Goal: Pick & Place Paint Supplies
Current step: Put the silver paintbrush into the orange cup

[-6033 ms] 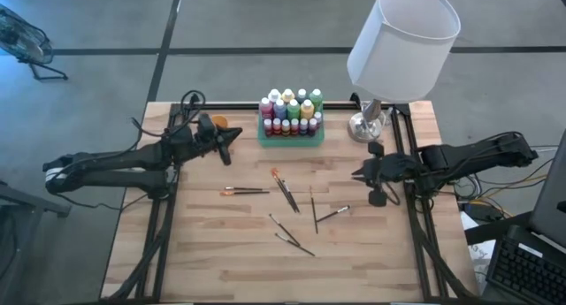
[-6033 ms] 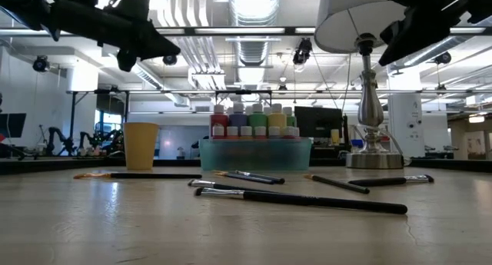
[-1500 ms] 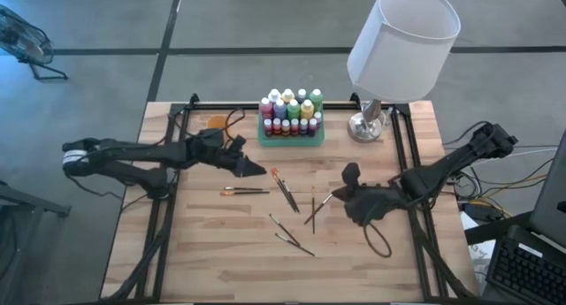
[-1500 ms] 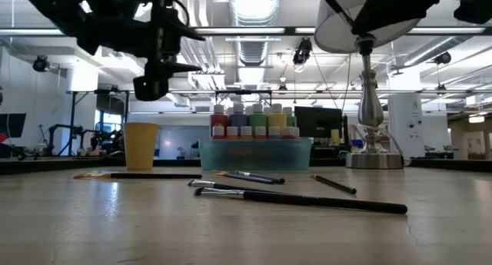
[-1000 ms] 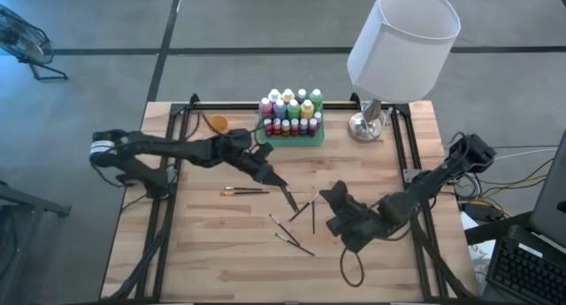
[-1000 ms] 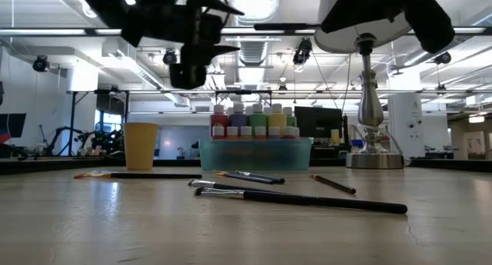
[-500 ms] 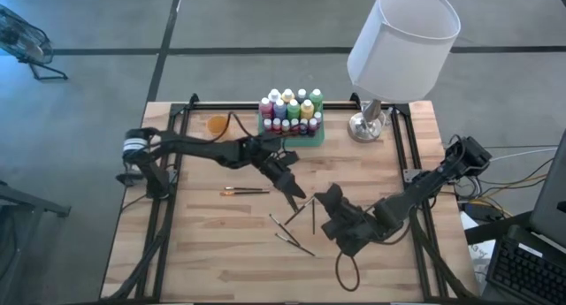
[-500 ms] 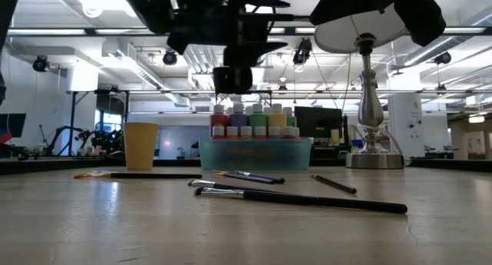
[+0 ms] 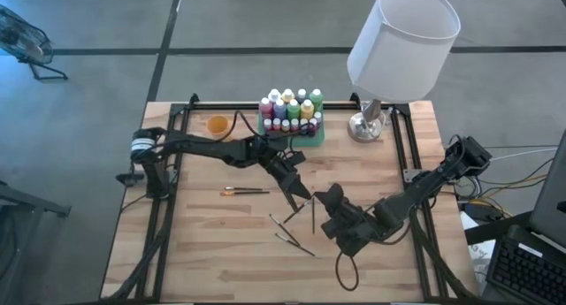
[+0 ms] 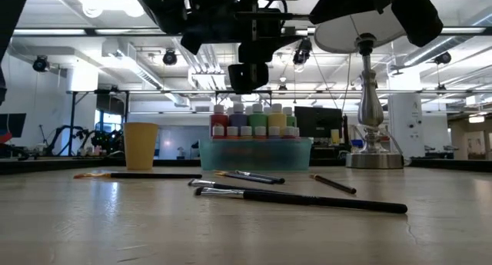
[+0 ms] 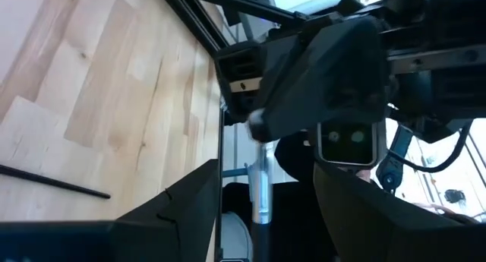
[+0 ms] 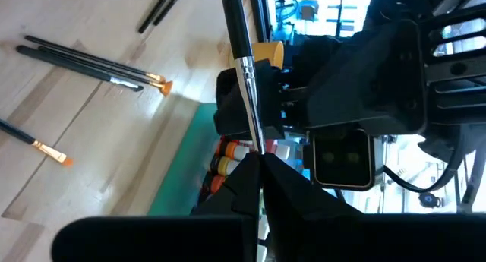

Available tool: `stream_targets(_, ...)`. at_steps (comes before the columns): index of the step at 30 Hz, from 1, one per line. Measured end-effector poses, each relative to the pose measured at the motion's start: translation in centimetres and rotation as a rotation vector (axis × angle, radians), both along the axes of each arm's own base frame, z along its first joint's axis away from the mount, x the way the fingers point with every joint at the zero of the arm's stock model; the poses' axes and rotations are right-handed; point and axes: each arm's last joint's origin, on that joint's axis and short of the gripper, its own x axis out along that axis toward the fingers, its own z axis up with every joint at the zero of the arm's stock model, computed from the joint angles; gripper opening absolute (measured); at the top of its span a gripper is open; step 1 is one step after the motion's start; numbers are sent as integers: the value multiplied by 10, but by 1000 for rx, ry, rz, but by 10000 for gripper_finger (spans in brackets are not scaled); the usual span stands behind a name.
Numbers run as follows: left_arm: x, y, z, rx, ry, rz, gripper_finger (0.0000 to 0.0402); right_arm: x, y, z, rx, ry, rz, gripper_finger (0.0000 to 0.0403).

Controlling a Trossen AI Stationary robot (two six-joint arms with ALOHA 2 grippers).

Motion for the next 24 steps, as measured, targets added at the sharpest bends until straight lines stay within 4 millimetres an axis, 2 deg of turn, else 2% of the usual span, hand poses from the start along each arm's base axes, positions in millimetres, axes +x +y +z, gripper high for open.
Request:
stream_targets(14, 3, -2, 4, 20, -29, -10, 192, 7, -8, 3, 13, -37, -35, 8)
stream_targets(24, 3, -3, 4, 31, -37, -15, 124, 10, -13, 2, 12, -37, -52, 8)
